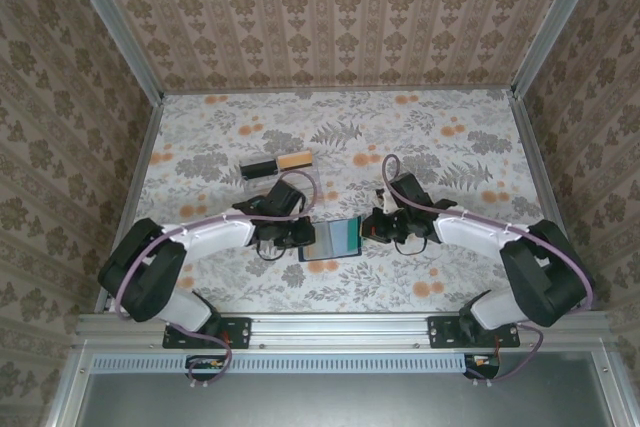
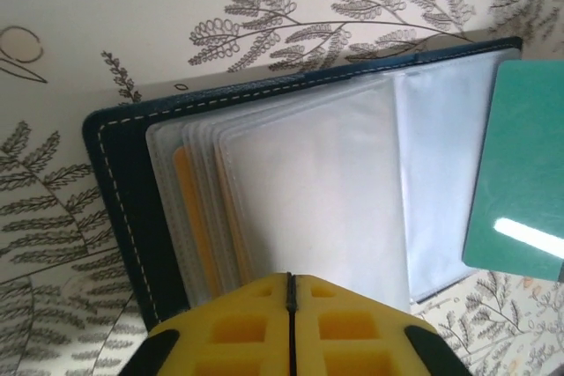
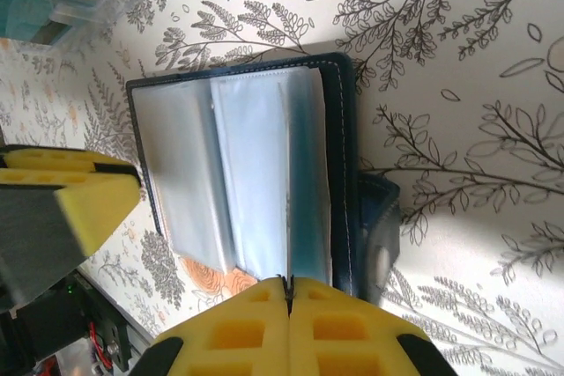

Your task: Take the credit cards out of the card holder

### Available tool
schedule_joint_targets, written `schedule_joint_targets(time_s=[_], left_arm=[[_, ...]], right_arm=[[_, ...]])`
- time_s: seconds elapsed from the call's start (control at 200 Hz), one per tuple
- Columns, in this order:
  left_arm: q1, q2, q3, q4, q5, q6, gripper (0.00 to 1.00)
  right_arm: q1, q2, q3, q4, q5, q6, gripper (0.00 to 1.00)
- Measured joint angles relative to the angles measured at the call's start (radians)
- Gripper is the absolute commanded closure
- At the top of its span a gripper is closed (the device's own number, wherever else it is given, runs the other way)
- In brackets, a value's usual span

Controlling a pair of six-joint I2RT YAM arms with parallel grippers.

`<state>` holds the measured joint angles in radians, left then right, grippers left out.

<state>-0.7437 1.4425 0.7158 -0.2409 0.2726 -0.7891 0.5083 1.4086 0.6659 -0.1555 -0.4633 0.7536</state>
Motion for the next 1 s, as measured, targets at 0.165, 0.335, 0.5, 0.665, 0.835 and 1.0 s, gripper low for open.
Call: schedule_joint_targets(time_s=[0.165, 0.335, 0.5, 0.665, 0.835, 1.0], left_arm=[[0.046, -0.12, 0.047, -0.02, -0.011, -0.007, 0.43], [0.107, -0.257, 0.057, 0.0, 0.0, -0.026, 0.37], [0.192, -0.341, 0.027, 0.085, 0.103, -0.083, 0.44], [0.229, -0.354, -0.028, 0.203, 0.211, -0.165, 0.51], [0.235, -0.354, -0.049, 0.309, 0.291, -0.24, 0.59], [0.235, -0.353, -0.058, 0.421, 0.359, -0.295, 0.65]], right_arm=[[0.0, -0.076, 0.039, -0.063, 0.011, -0.01, 1.0], [0.0, -0.109, 0.133, -0.095, 0.014, -0.023, 1.0], [0.0, -0.114, 0.21, -0.082, -0.005, -0.025, 1.0], [0.0, -0.114, 0.241, 0.0, -0.082, -0.013, 1.0], [0.0, -0.108, 0.242, 0.132, -0.167, 0.032, 1.0], [0.0, -0.076, 0.242, 0.25, -0.231, 0.083, 1.0]])
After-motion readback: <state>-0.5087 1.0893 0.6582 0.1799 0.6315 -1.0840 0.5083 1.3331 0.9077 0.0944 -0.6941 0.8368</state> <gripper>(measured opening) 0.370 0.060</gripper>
